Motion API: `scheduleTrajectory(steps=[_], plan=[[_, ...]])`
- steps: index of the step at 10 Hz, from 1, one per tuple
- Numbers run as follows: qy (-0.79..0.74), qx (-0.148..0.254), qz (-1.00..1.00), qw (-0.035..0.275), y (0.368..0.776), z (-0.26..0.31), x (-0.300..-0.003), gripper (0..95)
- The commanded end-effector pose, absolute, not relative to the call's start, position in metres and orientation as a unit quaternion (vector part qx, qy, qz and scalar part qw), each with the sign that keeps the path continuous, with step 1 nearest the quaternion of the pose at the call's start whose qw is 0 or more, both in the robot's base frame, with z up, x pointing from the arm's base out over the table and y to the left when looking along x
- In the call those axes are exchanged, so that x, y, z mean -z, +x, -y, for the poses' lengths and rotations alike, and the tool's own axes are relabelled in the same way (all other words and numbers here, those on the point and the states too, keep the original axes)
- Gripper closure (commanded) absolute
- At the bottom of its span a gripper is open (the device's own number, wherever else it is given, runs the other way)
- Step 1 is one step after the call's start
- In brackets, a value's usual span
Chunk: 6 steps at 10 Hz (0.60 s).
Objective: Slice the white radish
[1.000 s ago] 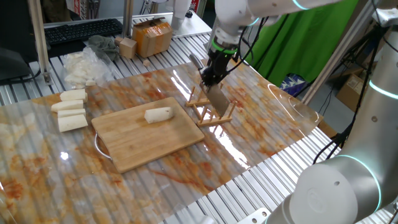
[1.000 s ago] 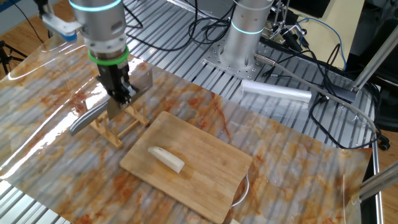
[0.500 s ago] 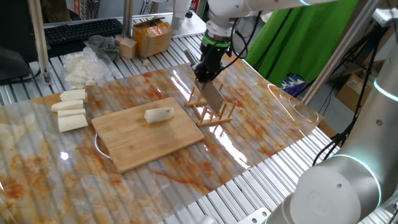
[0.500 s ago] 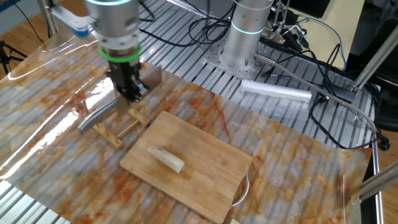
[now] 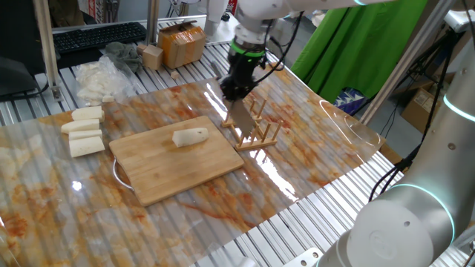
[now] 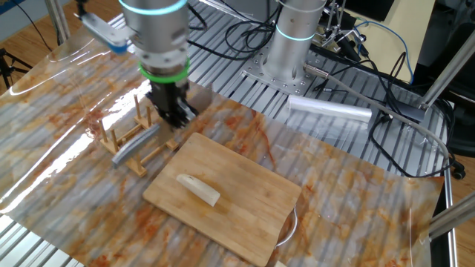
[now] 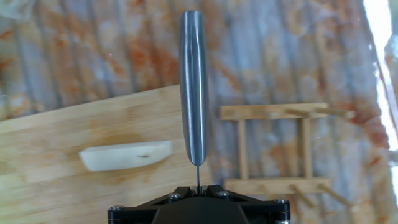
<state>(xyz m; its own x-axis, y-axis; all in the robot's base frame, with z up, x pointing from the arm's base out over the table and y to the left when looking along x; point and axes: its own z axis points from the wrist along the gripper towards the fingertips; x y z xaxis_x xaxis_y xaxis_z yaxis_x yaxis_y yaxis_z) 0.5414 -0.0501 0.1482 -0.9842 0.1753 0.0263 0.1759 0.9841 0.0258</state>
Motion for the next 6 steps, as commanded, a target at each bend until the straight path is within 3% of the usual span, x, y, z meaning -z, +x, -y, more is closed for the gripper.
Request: scheduleTrajectory(steps=[1, 6], plan=[[-0.096, 0.013, 0.995, 0.008, 0.538, 0.029, -0.141, 95.0], [-0.097, 0.007, 0.995, 0.001, 0.533, -0.027, -0.123, 95.0]])
